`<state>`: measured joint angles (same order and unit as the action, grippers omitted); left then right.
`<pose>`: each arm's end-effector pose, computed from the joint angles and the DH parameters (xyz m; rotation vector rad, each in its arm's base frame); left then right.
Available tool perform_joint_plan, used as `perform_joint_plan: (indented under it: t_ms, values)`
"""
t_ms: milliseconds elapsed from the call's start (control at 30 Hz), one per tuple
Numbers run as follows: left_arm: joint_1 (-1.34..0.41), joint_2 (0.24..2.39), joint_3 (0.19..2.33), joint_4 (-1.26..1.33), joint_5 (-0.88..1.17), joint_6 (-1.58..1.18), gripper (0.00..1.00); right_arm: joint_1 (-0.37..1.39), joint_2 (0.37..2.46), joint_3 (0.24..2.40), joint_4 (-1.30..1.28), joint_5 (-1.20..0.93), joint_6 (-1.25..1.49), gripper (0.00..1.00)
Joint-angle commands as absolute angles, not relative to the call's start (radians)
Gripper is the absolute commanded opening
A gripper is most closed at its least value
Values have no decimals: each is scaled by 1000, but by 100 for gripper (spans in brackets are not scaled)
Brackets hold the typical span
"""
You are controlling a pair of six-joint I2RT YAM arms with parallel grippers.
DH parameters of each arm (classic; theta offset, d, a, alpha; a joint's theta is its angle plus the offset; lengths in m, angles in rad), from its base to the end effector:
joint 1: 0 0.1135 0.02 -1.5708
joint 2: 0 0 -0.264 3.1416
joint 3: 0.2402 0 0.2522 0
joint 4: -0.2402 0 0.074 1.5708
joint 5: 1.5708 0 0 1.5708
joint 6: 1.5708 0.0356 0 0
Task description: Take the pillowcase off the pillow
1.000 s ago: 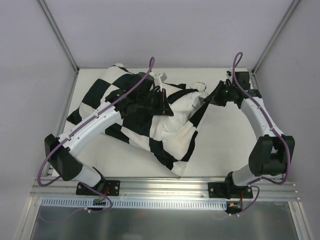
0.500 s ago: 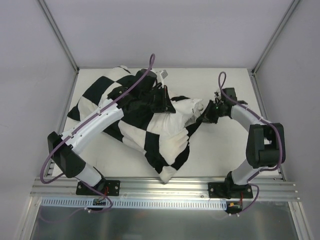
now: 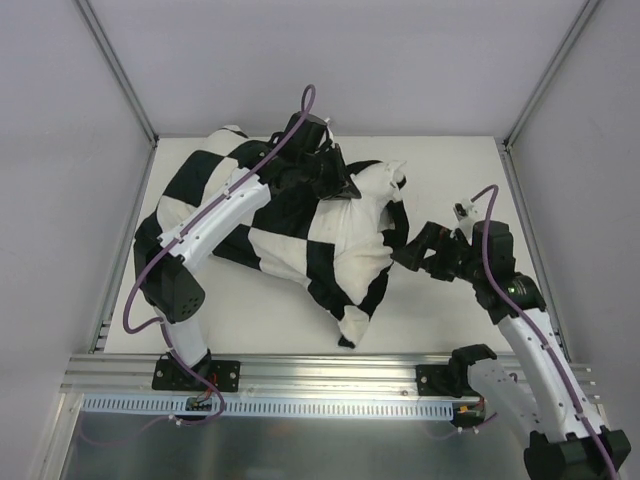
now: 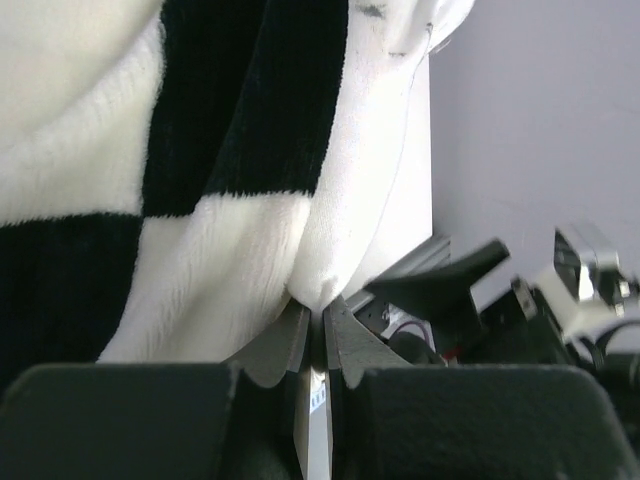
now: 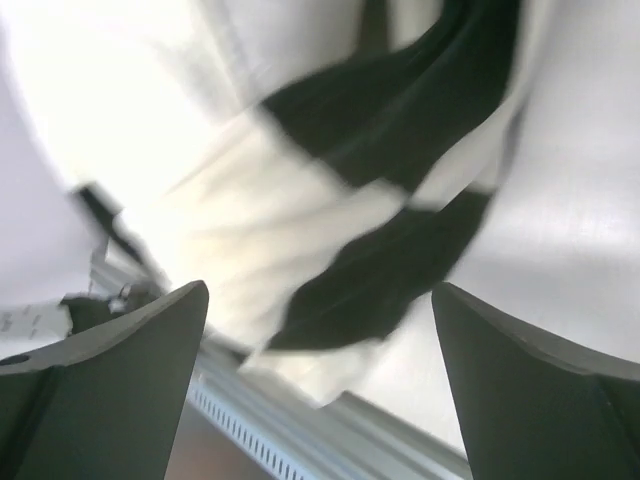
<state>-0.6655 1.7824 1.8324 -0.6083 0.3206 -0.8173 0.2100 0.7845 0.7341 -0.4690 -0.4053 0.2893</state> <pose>0.3144 -0.2611 0.3867 0.0317 2.3492 -1.1552 0.1667 0.0499 0.2946 -0.1677 2.1191 0.7228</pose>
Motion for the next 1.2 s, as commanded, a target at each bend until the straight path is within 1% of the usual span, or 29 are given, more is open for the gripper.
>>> perform_joint_plan:
  t_ms: [0, 33, 100, 167, 300, 333, 367, 400, 467, 500, 533, 600, 733, 867, 933, 967, 1000, 1033, 1067, 1167]
  values:
    - [-652, 1779, 1908, -540, 291, -859, 0, 305, 723, 770, -494, -419, 342, 99]
    - [-650, 1787, 1920, -540, 291, -861, 0, 330, 721, 770, -480, -405, 342, 100]
    - [-641, 1810, 1957, -540, 296, -867, 0, 404, 741, 767, -466, -382, 341, 97]
    - [-634, 1827, 1986, -540, 310, -871, 0, 451, 770, 764, -445, -351, 341, 96]
    - [-630, 1832, 2000, -540, 311, -877, 0, 600, 877, 772, -339, -330, 350, 96]
    - [-630, 1832, 2002, -540, 311, -877, 0, 616, 925, 773, -331, -295, 359, 97]
    - [-630, 1830, 2000, -540, 311, -880, 0, 636, 943, 770, -324, -287, 373, 99]
    - [-630, 1827, 2000, -540, 307, -882, 0, 643, 960, 762, -295, -288, 386, 87]
    - [-627, 1819, 1996, -540, 302, -885, 0, 669, 982, 729, -264, -285, 423, 59]
    - [-623, 1818, 1996, -540, 293, -888, 0, 684, 982, 718, -253, -263, 429, 31]
    - [-618, 1815, 2000, -541, 290, -891, 0, 701, 982, 709, -253, -246, 431, 18]
    - [-608, 1815, 2006, -540, 272, -902, 0, 759, 991, 695, -285, -195, 436, 1]
    - [-566, 1827, 2043, -541, 190, -926, 0, 860, 977, 646, -296, -149, 483, 1]
    - [-511, 1855, 2074, -540, 178, -959, 0, 977, 940, 598, -351, -72, 546, 1]
    - [-486, 1861, 2082, -541, 173, -965, 0, 1000, 911, 568, -397, -32, 580, 8]
    - [-460, 1865, 2082, -540, 178, -971, 0, 1012, 899, 557, -414, -22, 590, 9]
    - [-450, 1868, 2083, -541, 184, -973, 0, 1015, 872, 537, -442, -8, 607, 9]
    - [-436, 1870, 2083, -540, 192, -976, 0, 1015, 856, 528, -454, 4, 614, 2]
    - [-414, 1870, 2080, -540, 205, -979, 0, 1017, 838, 523, -480, 36, 621, 1]
    - [-390, 1861, 2074, -538, 216, -983, 0, 1017, 772, 515, -498, 77, 623, 1]
